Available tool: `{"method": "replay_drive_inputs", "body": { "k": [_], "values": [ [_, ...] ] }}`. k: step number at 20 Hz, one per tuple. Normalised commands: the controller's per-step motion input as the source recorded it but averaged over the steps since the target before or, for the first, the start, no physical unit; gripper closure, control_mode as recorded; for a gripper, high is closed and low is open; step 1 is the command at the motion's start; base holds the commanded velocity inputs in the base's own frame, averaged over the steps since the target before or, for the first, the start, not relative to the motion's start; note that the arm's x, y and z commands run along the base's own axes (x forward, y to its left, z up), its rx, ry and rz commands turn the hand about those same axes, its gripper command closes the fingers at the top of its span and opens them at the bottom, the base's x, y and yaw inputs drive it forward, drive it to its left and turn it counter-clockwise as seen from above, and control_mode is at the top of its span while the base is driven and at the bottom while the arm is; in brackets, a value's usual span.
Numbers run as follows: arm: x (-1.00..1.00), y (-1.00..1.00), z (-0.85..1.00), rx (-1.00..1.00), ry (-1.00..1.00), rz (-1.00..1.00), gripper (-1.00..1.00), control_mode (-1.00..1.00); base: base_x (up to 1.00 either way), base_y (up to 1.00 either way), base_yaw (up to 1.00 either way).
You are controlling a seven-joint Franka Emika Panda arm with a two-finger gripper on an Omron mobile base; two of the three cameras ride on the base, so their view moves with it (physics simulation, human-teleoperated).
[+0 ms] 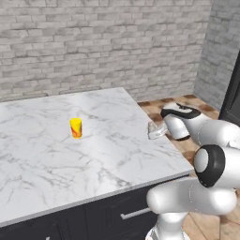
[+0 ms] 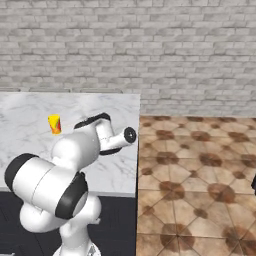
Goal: Move the shaker and mustard from the cabinet to the dining counter.
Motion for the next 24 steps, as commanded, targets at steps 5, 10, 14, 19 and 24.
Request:
{"method": "replay_drive_inputs", "body": {
  "k": [5,10,14,19,24],
  "values": [
    [-0.06,-0.02,-0.27,0.03,-0.01,0.09,1.00,-1.00,0.00,0.00,0.00],
    [-0.04,0.00,-0.27,0.00,0.00,0.08,1.00,-1.00,0.00,0.00,0.00],
    [-0.03,-0.02,-0.24,0.00,0.00,0.05,1.00,-1.00,0.00,0.00,0.00],
    [-0.12,-0.15,-0.16,0.02,-0.06,0.02,1.00,-1.00,0.00,0.00,0.00],
    [-0.07,-0.09,-0.16,0.01,-0.02,0.00,1.00,-1.00,0.00,0.00,0.00]
  ]
}}
